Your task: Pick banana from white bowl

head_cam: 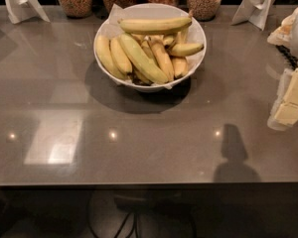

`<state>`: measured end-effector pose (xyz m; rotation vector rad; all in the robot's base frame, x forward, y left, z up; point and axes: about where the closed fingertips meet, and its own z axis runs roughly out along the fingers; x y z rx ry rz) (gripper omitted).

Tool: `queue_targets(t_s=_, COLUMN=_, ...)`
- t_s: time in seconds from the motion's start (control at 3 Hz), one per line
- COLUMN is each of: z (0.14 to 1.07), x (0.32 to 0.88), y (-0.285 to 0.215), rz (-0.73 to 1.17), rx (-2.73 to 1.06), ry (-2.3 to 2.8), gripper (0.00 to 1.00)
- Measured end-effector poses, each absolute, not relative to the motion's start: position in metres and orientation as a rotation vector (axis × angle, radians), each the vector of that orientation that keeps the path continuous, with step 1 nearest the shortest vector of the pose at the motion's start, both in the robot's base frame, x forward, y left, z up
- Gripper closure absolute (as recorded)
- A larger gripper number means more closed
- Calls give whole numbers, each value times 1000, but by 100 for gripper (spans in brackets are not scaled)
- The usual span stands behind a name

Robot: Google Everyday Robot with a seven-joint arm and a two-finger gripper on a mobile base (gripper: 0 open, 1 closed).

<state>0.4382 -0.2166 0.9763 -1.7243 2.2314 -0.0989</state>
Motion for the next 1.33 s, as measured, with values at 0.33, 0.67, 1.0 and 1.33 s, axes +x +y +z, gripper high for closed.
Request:
queue_targets(t_s=0.33, z=976, x=438, y=-217, rz=-99, rx=-1724, ry=2231, gripper=0)
queue_targets(t_s=0.67, z=983, x=449, y=-208, rz=-97, rx=-1701, ry=2135, gripper=0)
queue_targets(t_s=1.0, z=995, x=474, y=-188, rz=-92, rx=-1680, ry=1986, gripper=0)
queue_targets(t_s=1.33, z=1005, x=504, y=-159, rz=-70, rx=-1668, ry=1861, gripper=0)
